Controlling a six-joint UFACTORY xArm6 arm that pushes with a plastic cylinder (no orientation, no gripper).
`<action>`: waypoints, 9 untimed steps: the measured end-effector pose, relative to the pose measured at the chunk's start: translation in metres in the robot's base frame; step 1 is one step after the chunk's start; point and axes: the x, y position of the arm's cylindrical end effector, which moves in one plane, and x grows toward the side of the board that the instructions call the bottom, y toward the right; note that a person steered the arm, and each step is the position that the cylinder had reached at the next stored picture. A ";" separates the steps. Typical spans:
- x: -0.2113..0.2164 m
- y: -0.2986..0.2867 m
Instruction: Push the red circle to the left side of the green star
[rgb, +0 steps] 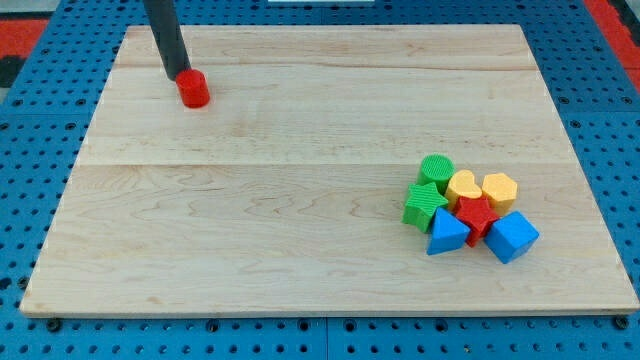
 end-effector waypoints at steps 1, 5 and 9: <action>0.036 0.049; 0.133 0.099; 0.186 0.204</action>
